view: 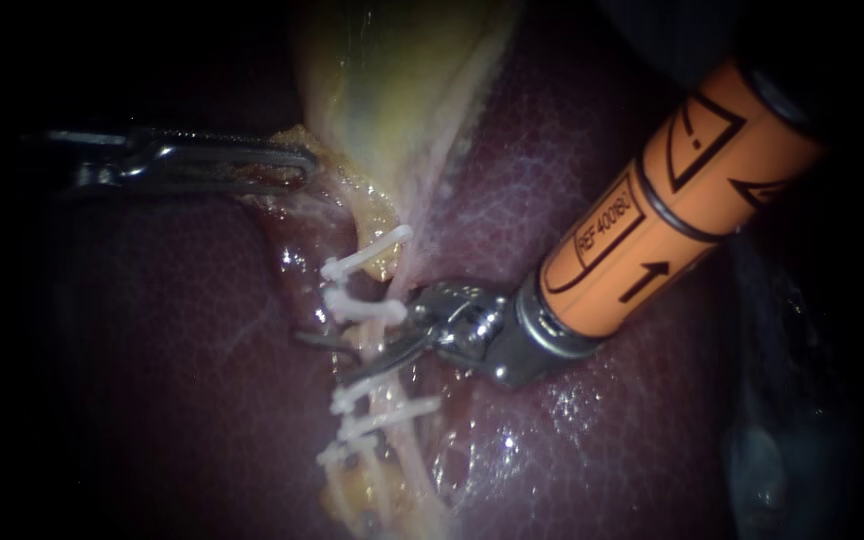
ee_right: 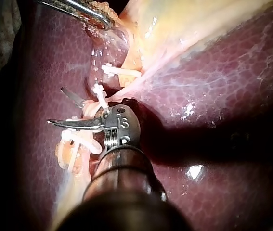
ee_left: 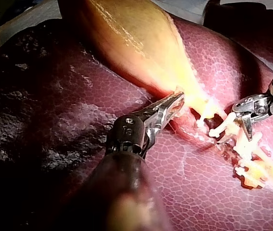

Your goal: Go to the cutting position right tube

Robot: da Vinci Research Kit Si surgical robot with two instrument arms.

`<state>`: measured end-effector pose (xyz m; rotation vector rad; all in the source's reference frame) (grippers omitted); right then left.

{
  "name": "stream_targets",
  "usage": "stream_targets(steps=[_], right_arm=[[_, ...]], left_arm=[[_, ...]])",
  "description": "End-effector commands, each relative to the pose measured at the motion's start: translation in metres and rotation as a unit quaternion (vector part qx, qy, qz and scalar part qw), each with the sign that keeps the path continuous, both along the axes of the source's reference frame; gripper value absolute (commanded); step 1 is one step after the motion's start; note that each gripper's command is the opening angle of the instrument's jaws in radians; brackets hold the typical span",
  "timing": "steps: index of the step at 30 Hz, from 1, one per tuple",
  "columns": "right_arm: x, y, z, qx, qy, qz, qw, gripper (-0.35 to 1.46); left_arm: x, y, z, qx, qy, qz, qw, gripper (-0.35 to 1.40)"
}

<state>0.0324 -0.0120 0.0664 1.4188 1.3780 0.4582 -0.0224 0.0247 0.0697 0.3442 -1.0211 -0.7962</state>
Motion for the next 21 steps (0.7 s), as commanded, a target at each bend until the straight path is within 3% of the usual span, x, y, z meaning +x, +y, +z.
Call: stream_targets(steps=[1, 7, 19, 21], right_arm=[[0.0, 0.0002, -0.0006, 0.001, 0.002, -0.004, 1.0, 1.24], [-0.0001, 0.001, -0.0023, 0.007, 0.005, -0.004, 1.0, 1.24], [-0.0005, 0.0011, -0.002, 0.007, 0.006, -0.004, 0.9999, 1.19], [-0.0007, 0.0011, -0.0019, 0.002, -0.009, -0.001, 1.0, 1.19]], left_arm=[[0.0, 0.0, 0.0, 0.0, 0.0, 0.0, 1.0, -0.35], [0.0, 0.0, 0.0, 0.0, 0.0, 0.0, 1.0, -0.35], [0.0, 0.0, 0.0, 0.0, 0.0, 0.0, 1.0, -0.35], [0.0, 0.0, 0.0, 0.0, 0.0, 0.0, 1.0, -0.35]])
